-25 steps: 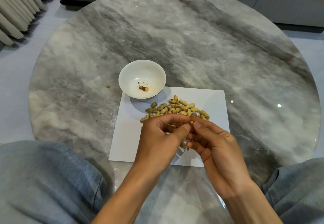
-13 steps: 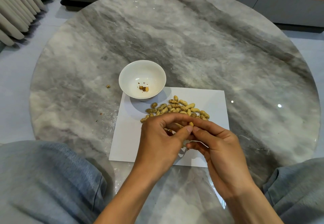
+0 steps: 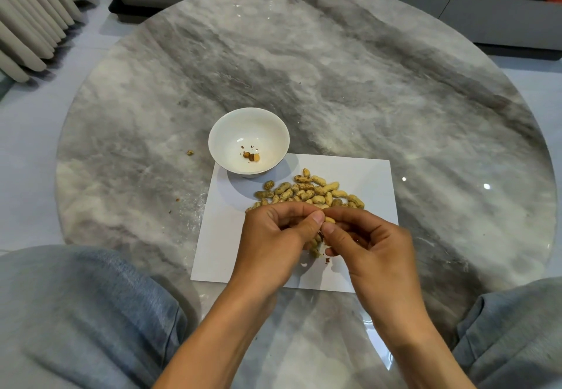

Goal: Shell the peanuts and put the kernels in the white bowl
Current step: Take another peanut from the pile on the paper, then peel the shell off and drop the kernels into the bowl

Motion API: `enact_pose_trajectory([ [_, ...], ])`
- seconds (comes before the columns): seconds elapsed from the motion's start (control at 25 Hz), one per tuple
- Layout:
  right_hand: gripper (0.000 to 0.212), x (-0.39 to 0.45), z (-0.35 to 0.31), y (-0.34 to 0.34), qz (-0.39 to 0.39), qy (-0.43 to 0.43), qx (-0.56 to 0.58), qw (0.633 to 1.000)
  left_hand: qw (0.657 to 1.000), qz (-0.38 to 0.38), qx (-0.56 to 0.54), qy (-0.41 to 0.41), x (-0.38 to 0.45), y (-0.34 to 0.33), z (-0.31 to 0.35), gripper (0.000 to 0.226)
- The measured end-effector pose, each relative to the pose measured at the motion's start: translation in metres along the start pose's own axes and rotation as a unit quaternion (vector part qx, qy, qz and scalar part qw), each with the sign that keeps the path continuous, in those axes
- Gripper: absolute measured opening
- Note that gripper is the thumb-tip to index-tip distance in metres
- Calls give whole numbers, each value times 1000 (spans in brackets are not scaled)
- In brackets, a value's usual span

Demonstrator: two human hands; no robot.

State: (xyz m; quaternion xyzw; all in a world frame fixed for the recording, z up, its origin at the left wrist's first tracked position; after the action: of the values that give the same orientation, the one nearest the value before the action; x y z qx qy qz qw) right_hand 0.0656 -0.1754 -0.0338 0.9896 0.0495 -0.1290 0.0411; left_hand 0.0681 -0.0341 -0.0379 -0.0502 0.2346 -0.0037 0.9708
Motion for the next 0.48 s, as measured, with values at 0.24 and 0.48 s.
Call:
enact_pose_trajectory([
  [0.24,13,38,-26,-23,-14,34,-35,999,992,116,-49,14,0,23,4,19],
  [0.48,30,79,-54,-37,-58,70,-173,981,992,124,-27,24,0,38,3,27],
])
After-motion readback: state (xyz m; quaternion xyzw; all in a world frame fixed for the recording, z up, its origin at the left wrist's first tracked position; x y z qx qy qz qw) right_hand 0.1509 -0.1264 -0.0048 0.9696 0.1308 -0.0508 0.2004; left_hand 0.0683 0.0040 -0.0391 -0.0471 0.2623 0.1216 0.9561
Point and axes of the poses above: each hand's wrist, its own x-axis towards the middle knuckle, its own y-axis out of the back of the hand, z = x × y, the point moved 5 cm from there along x, towards the middle knuckle, and after that the axes turned 10 degrees about -z, right-handed, at the moved point
